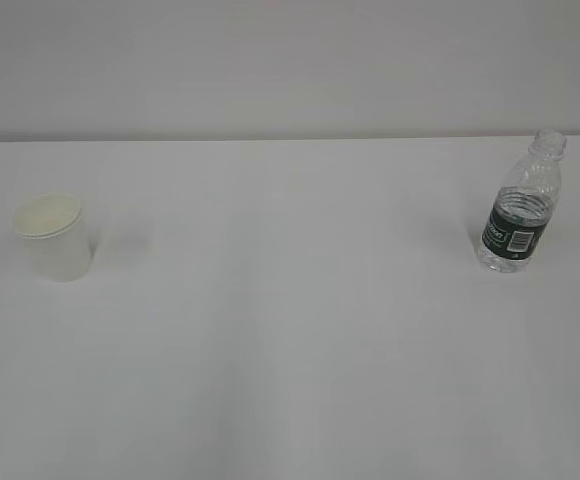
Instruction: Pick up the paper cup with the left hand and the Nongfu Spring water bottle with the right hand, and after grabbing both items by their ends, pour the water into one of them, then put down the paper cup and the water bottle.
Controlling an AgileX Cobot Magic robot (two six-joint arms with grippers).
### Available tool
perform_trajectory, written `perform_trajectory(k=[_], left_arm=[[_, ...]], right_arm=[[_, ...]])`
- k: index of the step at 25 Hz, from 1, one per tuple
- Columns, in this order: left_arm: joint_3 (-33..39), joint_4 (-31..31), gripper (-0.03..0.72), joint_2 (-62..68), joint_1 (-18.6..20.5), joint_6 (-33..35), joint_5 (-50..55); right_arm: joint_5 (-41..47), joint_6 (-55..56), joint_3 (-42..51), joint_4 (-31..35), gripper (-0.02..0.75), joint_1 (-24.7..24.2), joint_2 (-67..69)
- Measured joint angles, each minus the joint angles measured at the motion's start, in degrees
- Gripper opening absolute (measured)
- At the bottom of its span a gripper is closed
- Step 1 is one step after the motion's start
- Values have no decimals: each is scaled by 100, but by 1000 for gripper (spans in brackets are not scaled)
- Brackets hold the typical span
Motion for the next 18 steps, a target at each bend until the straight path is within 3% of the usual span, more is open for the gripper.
perform_trajectory(k=[18], left_arm=[[-778,206,540,20,0,141,-68]], right_arm=[[-13,-35,-766,328,554,0,0]])
